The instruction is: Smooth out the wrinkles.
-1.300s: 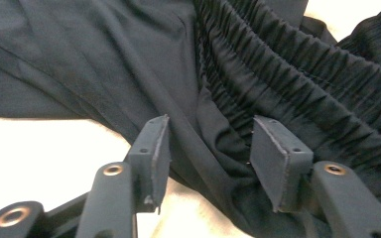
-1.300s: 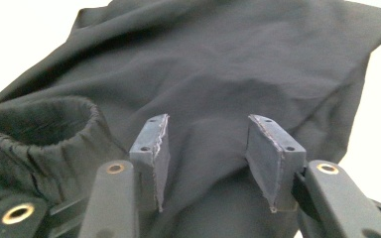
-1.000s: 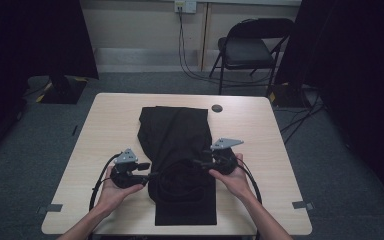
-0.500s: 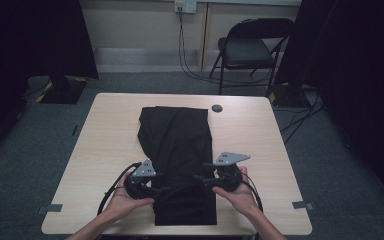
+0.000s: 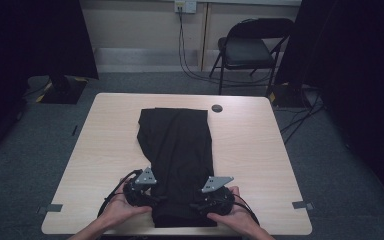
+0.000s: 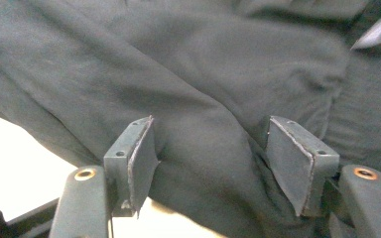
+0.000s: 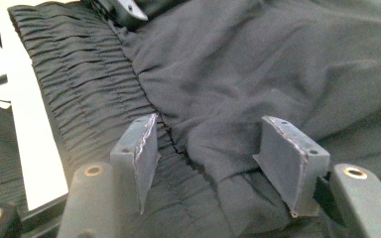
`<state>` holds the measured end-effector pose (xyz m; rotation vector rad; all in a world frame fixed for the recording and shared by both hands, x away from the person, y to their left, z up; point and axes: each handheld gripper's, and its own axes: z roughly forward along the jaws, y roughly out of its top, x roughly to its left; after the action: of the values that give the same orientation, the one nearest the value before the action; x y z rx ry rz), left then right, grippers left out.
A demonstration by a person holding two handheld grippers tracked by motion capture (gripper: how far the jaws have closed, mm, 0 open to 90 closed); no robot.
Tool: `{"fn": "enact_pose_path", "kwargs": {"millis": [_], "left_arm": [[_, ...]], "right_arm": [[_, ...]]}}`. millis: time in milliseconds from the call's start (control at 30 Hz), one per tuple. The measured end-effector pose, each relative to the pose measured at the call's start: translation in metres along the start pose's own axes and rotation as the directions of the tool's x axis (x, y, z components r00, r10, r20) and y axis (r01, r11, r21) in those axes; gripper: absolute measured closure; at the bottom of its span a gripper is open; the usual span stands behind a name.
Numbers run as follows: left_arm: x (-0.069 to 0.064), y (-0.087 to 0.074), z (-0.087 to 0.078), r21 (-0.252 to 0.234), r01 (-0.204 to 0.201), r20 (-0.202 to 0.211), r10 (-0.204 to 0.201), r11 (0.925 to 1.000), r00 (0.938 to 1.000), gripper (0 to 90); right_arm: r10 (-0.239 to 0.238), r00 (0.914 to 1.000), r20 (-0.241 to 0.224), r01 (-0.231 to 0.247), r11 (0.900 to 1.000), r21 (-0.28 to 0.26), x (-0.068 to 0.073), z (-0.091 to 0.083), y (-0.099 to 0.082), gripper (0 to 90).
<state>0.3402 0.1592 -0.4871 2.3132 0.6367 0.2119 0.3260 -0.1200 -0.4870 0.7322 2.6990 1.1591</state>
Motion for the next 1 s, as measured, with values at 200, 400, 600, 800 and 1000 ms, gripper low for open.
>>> {"fn": "enact_pose_path", "kwargs": {"millis": [200, 400, 600, 800, 1000], "left_arm": [[0.001, 0.006, -0.008, -0.013, 0.006, 0.029, -0.005, 0.9999, 0.9996, 39.5], [0.026, 0.019, -0.011, -0.087, 0.078, -0.001, -0.079, 0.9932, 0.9969, 47.2], [0.049, 0.020, 0.002, -0.091, 0.131, -0.046, -0.136, 0.9871, 0.9896, 49.4], [0.050, 0.009, 0.014, -0.038, 0.135, -0.067, -0.137, 0.9902, 0.9883, 47.0], [0.045, 0.006, 0.012, -0.036, 0.125, -0.081, -0.128, 0.9914, 0.9884, 40.2]], "right_arm": [[0.016, 0.9996, -0.023, -0.016, 0.9999, 0.002, 0.000, -0.005, 0.005, 36.9], [0.053, 0.9969, 0.058, -0.045, 0.9902, -0.132, -0.027, -0.011, 0.027, 52.9], [0.143, 0.9677, 0.207, -0.111, 0.9812, -0.157, -0.066, 0.014, 0.053, 46.8], [0.205, 0.9490, 0.239, -0.183, 0.9768, -0.111, -0.091, 0.031, 0.046, 44.6], [0.196, 0.9343, 0.297, -0.170, 0.9790, -0.112, -0.090, 0.024, 0.043, 81.4]]}}
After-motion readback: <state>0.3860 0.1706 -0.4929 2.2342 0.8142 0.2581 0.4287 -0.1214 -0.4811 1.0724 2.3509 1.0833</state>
